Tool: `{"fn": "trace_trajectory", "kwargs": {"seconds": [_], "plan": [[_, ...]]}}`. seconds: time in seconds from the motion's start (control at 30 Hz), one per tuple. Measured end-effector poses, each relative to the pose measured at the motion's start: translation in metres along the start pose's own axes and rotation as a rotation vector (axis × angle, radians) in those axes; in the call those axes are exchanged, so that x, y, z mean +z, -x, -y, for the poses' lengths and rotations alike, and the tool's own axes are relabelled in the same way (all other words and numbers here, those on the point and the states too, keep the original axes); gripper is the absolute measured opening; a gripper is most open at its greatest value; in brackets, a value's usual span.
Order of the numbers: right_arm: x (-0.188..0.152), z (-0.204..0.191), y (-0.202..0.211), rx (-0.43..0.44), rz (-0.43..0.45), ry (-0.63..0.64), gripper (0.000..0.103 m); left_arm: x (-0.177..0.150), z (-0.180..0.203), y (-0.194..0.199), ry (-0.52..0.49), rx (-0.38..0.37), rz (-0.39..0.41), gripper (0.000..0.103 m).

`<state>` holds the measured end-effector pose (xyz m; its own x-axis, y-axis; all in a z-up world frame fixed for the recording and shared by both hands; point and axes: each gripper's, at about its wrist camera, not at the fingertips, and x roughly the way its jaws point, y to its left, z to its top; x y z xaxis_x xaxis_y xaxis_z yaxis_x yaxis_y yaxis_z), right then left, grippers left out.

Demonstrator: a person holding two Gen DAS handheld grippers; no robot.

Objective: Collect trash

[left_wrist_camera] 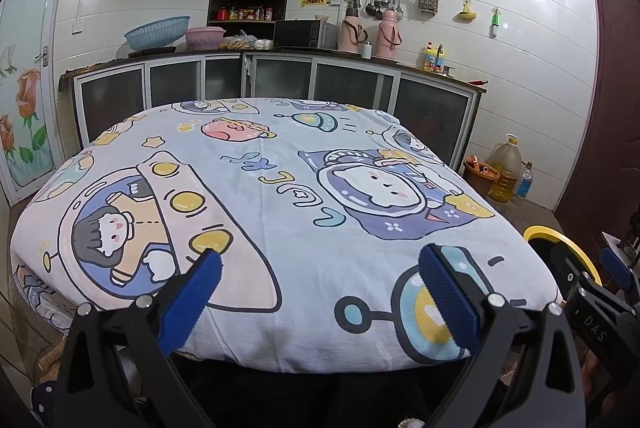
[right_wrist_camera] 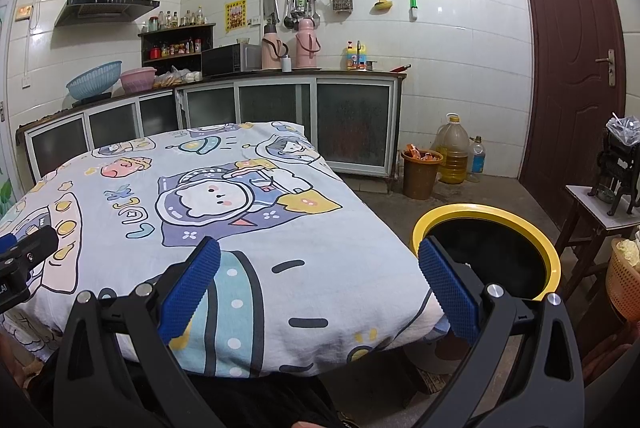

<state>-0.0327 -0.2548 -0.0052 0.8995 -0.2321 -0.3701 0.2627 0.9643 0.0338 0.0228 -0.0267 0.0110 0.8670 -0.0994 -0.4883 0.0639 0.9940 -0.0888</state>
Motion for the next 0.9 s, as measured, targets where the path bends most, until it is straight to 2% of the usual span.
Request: {"fn": "trace_trajectory", "kwargs": {"seconds": [0.9], "plan": [[-0.0007, 0.0009, -0.0034, -0.001, -0.007, 0.001, 0.095, 0.0022, -0.0013, -0.0006, 0.008, -0.009, -0.004, 0.095]]}}
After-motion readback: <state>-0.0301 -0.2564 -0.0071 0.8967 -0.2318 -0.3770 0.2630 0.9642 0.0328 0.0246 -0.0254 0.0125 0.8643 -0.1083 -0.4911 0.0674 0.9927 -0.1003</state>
